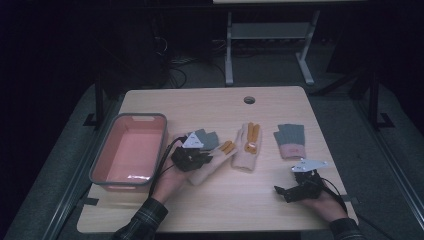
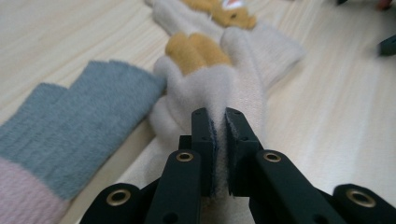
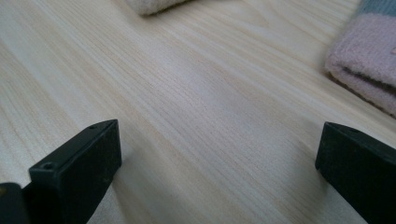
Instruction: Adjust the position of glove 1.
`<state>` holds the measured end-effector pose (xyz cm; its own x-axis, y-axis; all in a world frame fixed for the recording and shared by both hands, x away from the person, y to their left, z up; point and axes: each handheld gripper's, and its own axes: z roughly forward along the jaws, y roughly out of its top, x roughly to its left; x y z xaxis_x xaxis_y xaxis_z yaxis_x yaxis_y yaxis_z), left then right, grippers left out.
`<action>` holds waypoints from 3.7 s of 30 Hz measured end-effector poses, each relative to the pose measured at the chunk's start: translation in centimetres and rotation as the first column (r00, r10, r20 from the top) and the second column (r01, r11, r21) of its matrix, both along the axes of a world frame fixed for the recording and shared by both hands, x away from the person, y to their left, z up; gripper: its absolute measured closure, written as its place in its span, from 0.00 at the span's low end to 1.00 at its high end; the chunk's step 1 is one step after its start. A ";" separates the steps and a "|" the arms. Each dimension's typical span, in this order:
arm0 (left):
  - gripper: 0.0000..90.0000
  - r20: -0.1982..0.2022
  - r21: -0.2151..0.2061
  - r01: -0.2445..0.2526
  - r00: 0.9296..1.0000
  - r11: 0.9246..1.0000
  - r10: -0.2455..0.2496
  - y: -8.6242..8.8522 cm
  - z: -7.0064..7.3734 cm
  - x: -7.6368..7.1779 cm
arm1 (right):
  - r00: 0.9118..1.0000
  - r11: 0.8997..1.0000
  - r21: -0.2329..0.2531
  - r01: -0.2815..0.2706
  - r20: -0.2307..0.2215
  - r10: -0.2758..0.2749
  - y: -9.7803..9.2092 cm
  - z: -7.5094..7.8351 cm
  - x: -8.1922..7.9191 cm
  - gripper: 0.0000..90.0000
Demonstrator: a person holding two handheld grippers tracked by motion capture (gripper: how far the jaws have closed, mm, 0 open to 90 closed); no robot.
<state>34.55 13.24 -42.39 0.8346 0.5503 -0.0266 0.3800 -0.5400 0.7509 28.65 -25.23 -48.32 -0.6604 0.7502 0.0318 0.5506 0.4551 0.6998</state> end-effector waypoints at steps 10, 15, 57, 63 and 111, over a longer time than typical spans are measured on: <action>0.93 -0.011 -0.039 0.059 0.998 0.998 -0.059 -0.2 0.7 -2.9 | 1.000 1.000 0.001 -0.006 0.001 0.006 0.0 0.0 0.1 0.00; 0.93 -0.014 -0.032 0.096 0.995 0.995 -0.097 -1.1 0.3 -5.1 | 1.000 1.000 0.000 -0.010 0.007 0.010 0.0 0.0 0.2 0.00; 0.29 -0.053 -0.025 0.143 0.988 0.989 -0.144 -1.2 -1.4 -4.9 | 1.000 1.000 0.000 -0.010 0.004 0.010 0.1 0.0 0.2 0.00; 0.25 -0.040 0.054 0.074 0.997 0.996 -0.072 0.1 -2.6 -3.1 | 1.000 1.000 0.001 -0.009 0.003 0.009 0.1 0.0 0.2 0.00; 0.14 -0.003 0.053 0.043 0.999 0.998 -0.043 1.4 -5.4 -0.7 | 0.988 0.986 0.071 -0.154 0.010 0.154 3.3 4.8 5.8 0.29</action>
